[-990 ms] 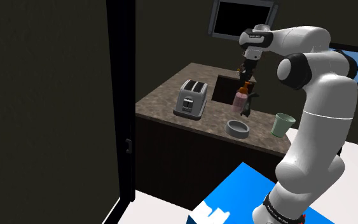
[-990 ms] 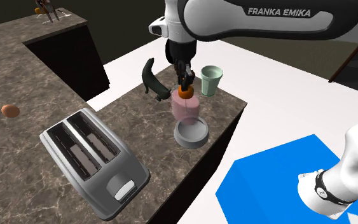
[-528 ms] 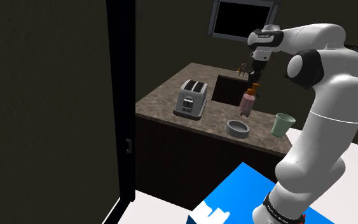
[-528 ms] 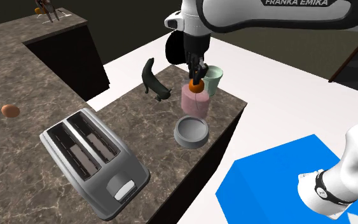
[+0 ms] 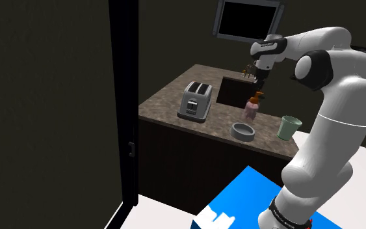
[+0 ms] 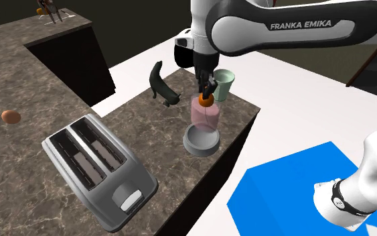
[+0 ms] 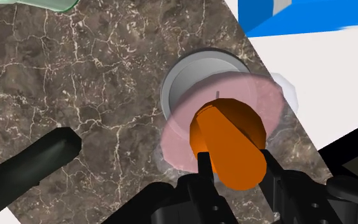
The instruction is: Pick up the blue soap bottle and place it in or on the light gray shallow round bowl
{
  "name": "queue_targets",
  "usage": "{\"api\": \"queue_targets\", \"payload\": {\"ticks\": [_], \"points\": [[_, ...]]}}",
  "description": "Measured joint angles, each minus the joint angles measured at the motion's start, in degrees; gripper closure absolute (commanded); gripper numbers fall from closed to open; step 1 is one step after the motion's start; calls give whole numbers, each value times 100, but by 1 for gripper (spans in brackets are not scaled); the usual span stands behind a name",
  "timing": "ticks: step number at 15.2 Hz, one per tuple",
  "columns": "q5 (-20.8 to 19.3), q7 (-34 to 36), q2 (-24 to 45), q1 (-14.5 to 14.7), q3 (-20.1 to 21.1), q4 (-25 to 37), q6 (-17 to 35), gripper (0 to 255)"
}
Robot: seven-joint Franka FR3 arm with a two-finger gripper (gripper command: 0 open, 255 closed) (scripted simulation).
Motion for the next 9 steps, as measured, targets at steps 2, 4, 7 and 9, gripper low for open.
{"api": "queue_targets", "payload": {"ticks": [2, 4, 7, 9], "points": [[-1, 7, -3, 8, 5, -142, 139, 255], [-2, -4, -10, 7, 4, -307, 297, 255], [26, -19, 47, 2, 7, -464, 506, 255], [29, -8, 52, 13, 15, -602, 647, 255]]}}
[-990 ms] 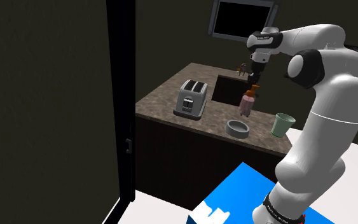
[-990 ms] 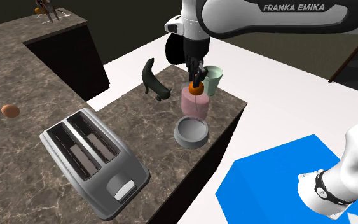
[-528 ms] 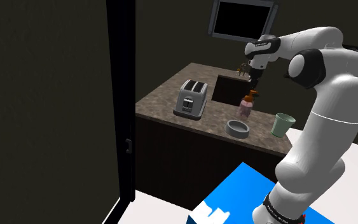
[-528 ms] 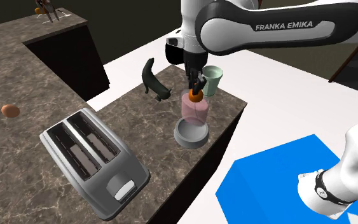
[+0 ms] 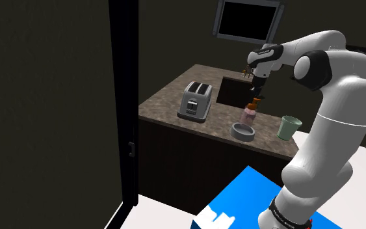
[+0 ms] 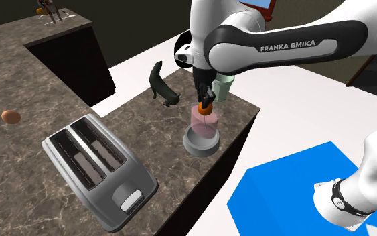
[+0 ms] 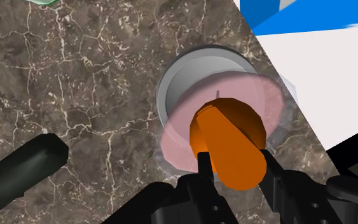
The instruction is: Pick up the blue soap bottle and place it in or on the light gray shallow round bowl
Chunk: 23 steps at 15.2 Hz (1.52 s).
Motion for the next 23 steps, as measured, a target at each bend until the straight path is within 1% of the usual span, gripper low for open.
{"api": "queue_targets", "payload": {"ticks": [7, 13, 14, 20, 23], "points": [[54, -40, 62, -8, 6, -372, 511, 255], [64, -51, 57, -11, 4, -389, 553, 255], [64, -45, 63, -9, 6, -381, 550, 0], [64, -46, 117, -11, 8, -438, 549, 0], [12, -43, 16, -19, -14, -146, 173, 0]]}}
